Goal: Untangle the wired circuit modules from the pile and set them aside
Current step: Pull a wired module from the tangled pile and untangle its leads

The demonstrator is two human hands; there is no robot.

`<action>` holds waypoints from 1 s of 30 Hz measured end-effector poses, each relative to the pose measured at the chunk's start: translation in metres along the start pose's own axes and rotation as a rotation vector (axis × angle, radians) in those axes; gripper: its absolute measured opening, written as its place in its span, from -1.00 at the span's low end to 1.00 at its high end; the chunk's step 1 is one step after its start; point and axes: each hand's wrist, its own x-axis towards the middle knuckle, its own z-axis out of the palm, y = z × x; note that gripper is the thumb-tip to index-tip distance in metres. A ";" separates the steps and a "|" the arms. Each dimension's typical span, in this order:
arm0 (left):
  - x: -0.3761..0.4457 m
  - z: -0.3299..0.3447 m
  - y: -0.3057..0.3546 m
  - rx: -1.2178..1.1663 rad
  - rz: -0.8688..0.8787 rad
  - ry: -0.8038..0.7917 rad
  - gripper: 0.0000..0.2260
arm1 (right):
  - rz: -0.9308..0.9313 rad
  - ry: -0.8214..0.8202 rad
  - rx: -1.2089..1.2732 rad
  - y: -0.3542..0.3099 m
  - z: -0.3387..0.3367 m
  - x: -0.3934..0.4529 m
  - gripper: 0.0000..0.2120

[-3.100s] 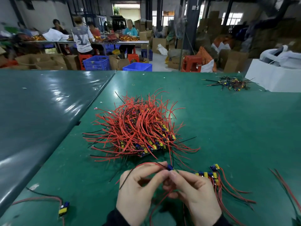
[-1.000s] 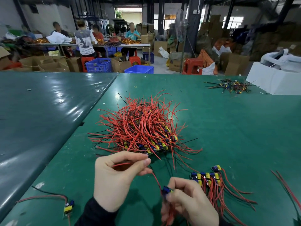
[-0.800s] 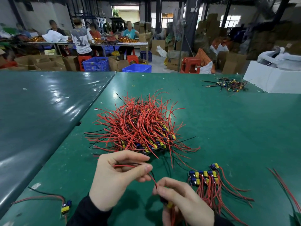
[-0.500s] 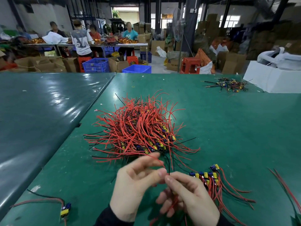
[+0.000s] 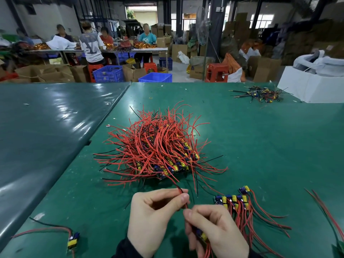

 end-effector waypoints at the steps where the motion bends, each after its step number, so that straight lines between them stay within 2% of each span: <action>1: -0.001 -0.001 0.000 0.035 0.033 0.008 -0.88 | -0.024 0.035 -0.059 0.001 0.001 -0.001 -0.69; 4: 0.001 -0.005 0.004 0.048 0.089 0.029 -0.94 | -0.087 0.093 -0.204 0.004 0.006 -0.004 -0.67; 7: 0.006 -0.012 0.005 -0.007 0.074 0.102 -0.85 | -0.111 0.082 -0.264 0.005 0.011 -0.006 -0.67; 14: 0.007 -0.016 0.013 -0.294 -0.192 0.183 -0.87 | -0.116 0.002 -0.295 0.008 0.013 -0.006 -0.69; 22: 0.009 -0.022 0.016 -0.374 -0.462 0.172 -0.87 | -0.232 -0.003 -0.385 0.010 0.016 -0.005 -0.68; 26: 0.007 -0.013 0.010 -0.510 -0.388 0.177 -0.88 | -0.235 0.094 -0.302 0.011 0.012 -0.003 -0.68; 30: 0.001 -0.001 0.006 -0.429 -0.349 0.105 -0.83 | -0.249 0.170 -0.261 0.016 0.006 0.000 -0.68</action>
